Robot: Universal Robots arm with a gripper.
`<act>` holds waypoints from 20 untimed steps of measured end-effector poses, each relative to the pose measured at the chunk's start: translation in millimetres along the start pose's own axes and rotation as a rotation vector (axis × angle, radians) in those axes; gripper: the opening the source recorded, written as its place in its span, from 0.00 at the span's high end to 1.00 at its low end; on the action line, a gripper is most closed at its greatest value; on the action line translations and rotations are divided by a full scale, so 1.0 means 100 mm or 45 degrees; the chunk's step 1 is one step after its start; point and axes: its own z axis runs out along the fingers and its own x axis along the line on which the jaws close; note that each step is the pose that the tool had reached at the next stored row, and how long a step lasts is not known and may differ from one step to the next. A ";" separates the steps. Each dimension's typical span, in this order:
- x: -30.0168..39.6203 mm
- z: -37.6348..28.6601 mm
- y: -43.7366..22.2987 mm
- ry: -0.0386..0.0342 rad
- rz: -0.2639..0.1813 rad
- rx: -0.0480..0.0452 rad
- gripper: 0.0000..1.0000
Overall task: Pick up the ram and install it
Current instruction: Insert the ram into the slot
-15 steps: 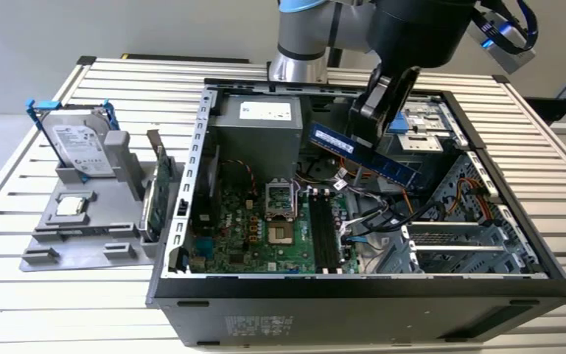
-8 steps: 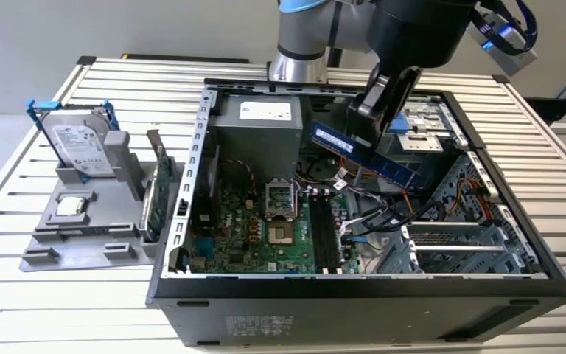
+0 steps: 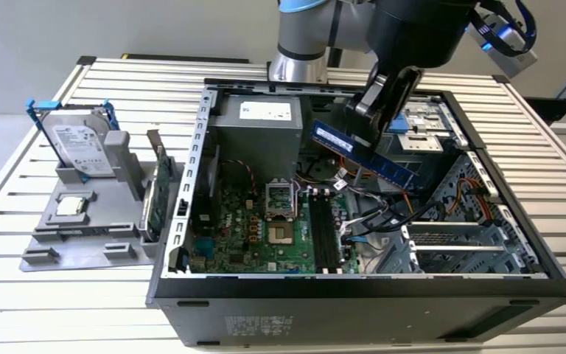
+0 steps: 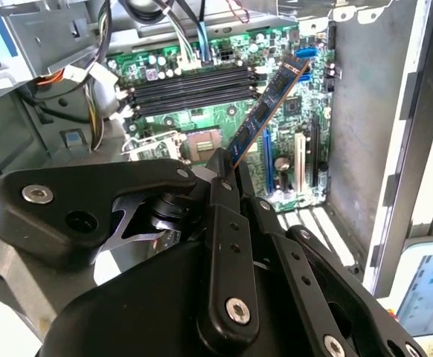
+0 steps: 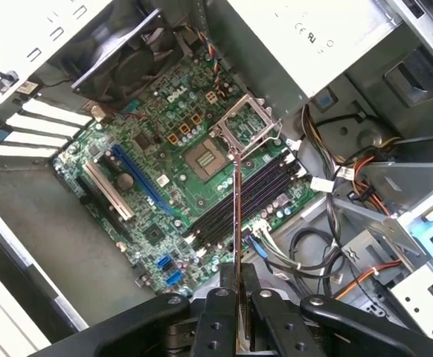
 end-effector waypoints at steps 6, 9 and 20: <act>0.000 0.000 0.000 -0.0009 0.043 -0.004 1.00; 0.000 0.000 0.000 -0.0015 0.064 -0.006 1.00; 0.007 0.000 0.008 -0.0171 0.151 -0.025 1.00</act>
